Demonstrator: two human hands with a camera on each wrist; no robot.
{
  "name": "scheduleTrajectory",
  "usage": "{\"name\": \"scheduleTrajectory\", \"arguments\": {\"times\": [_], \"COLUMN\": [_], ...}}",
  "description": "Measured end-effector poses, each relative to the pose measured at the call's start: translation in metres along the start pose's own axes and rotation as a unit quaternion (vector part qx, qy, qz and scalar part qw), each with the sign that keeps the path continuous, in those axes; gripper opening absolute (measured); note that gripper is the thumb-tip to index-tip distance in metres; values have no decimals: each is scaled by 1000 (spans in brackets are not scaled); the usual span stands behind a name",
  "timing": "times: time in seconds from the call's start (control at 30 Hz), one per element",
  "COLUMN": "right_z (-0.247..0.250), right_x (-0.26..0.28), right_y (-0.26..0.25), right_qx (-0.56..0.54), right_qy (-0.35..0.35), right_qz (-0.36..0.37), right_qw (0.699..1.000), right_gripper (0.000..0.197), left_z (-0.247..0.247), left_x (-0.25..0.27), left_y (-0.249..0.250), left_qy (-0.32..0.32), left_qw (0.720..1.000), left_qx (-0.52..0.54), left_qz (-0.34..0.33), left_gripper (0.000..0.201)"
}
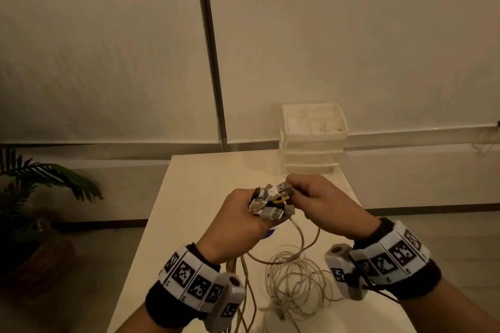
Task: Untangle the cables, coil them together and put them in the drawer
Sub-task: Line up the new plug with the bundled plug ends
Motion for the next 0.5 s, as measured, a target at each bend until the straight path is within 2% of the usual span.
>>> {"name": "scheduleTrajectory", "arguments": {"times": [0.07,0.1,0.23,0.3,0.4,0.5], "right_z": [0,0,-1,0,7,16], "right_x": [2,3,9,13,19,28], "right_y": [0,0,3,8,22,41], "right_qx": [1,-9,-118,-192,-239,-231], "right_qy": [-16,-20,-41,-59,-56,-42], "right_qz": [5,3,-33,-58,-83,-104], "right_qw": [1000,1000,992,978,966,967], "right_gripper": [30,30,33,33,32,32], "left_z": [1,1,3,14,51,96], "left_x": [0,1,0,-1,-2,-1], "left_y": [0,-2,4,11,3,-14], "left_qy": [31,46,92,148,265,389], "left_qw": [999,998,994,986,959,908], "left_qx": [21,29,48,77,96,126], "left_qz": [10,17,17,15,34,85], "left_gripper": [4,4,22,23,22,20]}}
Point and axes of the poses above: each hand's wrist, its own x-axis away from the middle knuckle, its own z-axis out of the back of the hand, y = z × x, the point moved 2 cm from there along -x, towards the middle knuckle, and after that the axes turned 2 degrees about -z, right-handed, at the moved point
